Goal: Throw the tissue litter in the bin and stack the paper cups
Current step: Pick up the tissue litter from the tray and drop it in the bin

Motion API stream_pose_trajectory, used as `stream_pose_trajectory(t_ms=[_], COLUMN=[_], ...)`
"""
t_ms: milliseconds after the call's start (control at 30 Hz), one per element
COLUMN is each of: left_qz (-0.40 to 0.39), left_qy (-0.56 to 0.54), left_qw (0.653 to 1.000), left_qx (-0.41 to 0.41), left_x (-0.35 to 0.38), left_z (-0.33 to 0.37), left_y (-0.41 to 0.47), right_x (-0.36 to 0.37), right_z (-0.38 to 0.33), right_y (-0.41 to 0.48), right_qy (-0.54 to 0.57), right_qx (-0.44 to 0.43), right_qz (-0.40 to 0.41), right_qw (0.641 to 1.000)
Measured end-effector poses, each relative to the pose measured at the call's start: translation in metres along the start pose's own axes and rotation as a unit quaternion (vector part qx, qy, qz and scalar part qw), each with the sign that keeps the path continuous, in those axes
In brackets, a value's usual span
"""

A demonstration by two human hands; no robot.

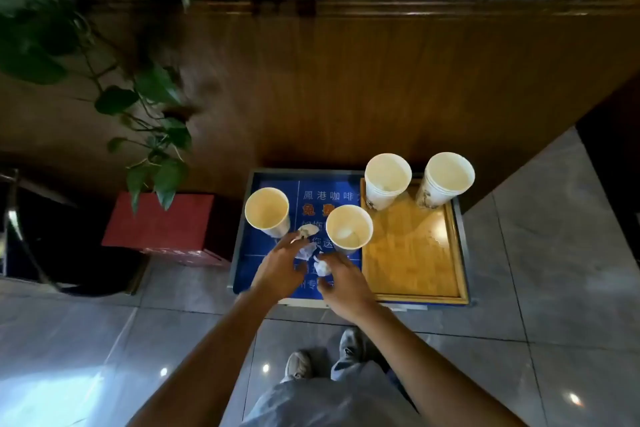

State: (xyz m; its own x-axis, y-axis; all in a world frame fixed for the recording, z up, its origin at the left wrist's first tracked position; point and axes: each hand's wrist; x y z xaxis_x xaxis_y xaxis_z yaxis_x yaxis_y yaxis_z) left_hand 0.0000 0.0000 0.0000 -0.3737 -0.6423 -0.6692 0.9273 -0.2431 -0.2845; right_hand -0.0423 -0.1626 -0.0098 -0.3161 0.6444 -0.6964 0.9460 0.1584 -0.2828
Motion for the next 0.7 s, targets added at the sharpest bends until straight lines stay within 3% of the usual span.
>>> stream_pose_trajectory(t_ms=[200, 400, 500, 700], left_qz=[-0.073, -0.072, -0.063, -0.059], left_qy=[0.088, 0.133, 0.114, 0.072], left_qw=[0.993, 0.988, 0.988, 0.995], left_qx=[0.001, -0.041, -0.080, -0.047], left_x=[0.000, 0.008, 0.006, -0.003], left_z=[0.011, -0.006, -0.016, -0.033], left_y=[0.026, 0.007, -0.003, -0.024], right_x=[0.001, 0.015, 0.016, 0.018], right_z=[-0.010, -0.008, -0.008, -0.013], right_y=[0.013, 0.002, -0.004, -0.030], right_qy=[-0.072, -0.139, -0.145, -0.097], right_qx=[0.009, 0.023, 0.031, 0.070], right_qz=[-0.028, -0.019, -0.012, 0.030], right_qw=[0.997, 0.990, 0.989, 0.992])
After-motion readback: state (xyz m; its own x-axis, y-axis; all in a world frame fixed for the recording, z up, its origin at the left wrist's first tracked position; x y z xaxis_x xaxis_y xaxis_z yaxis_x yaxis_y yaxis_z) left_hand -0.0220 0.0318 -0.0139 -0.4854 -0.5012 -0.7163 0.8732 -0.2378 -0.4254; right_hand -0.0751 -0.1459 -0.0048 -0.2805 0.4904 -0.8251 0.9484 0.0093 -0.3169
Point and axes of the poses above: each hand's wrist, its own y-axis towards the middle knuckle, its own x-axis out of the palm, z = x × y, and after that the axes turned 5 degrees about -y, right-handed
